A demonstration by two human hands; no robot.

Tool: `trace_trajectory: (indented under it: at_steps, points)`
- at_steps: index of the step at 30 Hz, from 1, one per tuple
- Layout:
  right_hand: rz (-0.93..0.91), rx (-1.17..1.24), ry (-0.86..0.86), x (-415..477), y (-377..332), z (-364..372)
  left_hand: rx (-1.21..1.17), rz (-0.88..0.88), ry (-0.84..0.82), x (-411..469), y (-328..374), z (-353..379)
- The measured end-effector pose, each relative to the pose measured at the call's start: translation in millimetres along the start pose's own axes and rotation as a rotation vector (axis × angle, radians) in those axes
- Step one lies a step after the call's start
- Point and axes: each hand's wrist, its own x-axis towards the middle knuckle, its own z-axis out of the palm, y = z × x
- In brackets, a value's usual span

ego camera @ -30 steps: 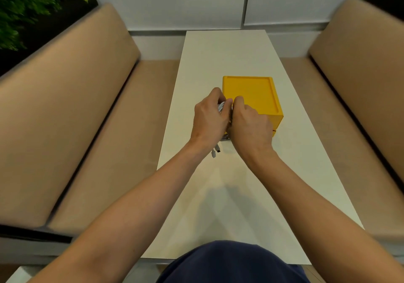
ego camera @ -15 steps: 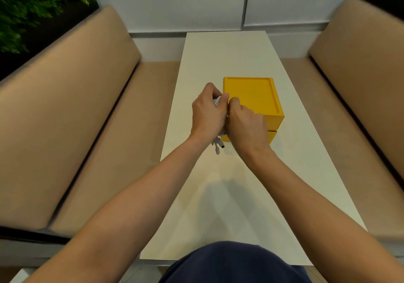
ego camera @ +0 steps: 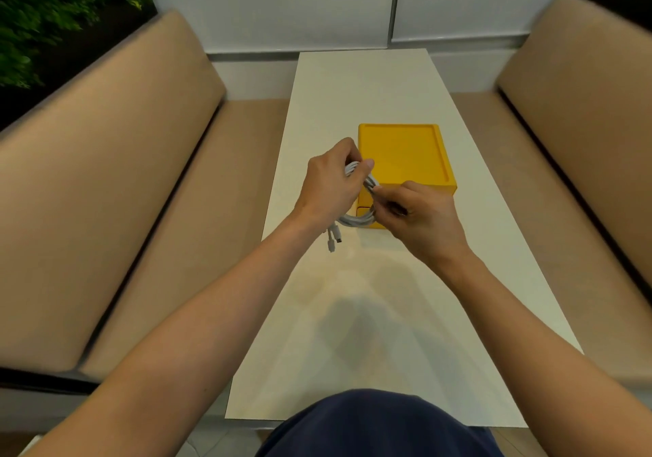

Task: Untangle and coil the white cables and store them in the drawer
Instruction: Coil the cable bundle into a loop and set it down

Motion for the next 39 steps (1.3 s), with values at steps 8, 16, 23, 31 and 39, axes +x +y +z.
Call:
trace_trajectory:
  at_steps: [8, 16, 23, 31, 39]
  points:
    - [0.064, 0.084, 0.077, 11.3, 4.9, -10.2, -0.197, -0.109, -0.144, 3.5, 0.7, -5.6]
    - [-0.144, -0.157, 0.031, 16.2, -9.9, -11.0, -0.048, -0.054, -0.049, 1.7, -0.6, -10.1]
    - [-0.003, 0.061, 0.084, 17.3, -14.4, -15.2, -0.142, -0.031, -0.082, -2.3, -10.5, -16.0]
    - [-0.205, -0.103, 0.021, 16.1, -13.4, -15.0, -0.038, 0.062, -0.01, -1.6, -12.4, -16.6]
    - [0.134, 0.2, 0.073, 20.6, -14.4, -18.6, 0.006, 0.266, -0.097, -1.5, -25.5, -28.6]
